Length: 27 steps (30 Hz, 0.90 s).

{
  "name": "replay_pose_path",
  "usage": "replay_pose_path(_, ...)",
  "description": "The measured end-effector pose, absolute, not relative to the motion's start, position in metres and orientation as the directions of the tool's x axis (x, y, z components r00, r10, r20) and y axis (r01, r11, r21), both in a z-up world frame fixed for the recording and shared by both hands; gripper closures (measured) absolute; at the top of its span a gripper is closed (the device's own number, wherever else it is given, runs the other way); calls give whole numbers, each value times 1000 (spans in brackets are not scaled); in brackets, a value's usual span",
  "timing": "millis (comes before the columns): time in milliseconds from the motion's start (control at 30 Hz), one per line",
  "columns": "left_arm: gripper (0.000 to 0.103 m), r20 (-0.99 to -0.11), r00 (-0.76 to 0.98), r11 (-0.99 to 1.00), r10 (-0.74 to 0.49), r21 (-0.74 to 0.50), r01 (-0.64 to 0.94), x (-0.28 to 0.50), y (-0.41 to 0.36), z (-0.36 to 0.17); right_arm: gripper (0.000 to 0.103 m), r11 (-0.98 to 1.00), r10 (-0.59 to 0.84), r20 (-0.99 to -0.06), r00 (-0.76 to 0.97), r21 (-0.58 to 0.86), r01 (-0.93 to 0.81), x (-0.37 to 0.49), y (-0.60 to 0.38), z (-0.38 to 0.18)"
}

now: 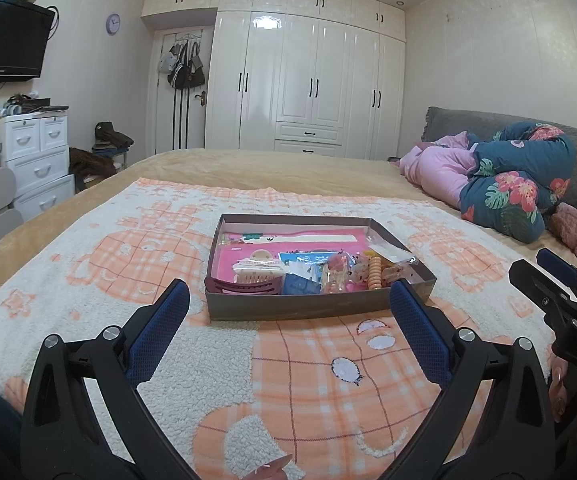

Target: Organize jewelry

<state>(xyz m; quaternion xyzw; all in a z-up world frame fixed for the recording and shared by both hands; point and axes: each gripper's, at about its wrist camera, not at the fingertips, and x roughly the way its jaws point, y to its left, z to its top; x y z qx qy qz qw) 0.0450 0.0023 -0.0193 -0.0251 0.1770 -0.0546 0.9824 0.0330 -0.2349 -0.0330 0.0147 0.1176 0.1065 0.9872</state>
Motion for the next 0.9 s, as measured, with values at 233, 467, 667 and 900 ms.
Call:
replay_pose_path(233, 11, -345, 932, 993, -115, -70, 97, 45, 2, -19, 6, 977, 214, -235, 948, 54, -207, 33, -235, -33)
replay_pose_path(467, 11, -345, 932, 993, -116, -69, 98, 45, 2, -19, 6, 976, 217, -238, 947, 56, -210, 33, -235, -33)
replay_pose_path(667, 11, -345, 932, 993, -116, -70, 98, 45, 2, -19, 6, 976, 216, -238, 947, 53, -210, 33, -234, -33)
replay_pose_path(900, 11, -344, 932, 993, -115, -68, 97, 45, 2, -19, 6, 976, 216, -237, 947, 53, -210, 33, -234, -33)
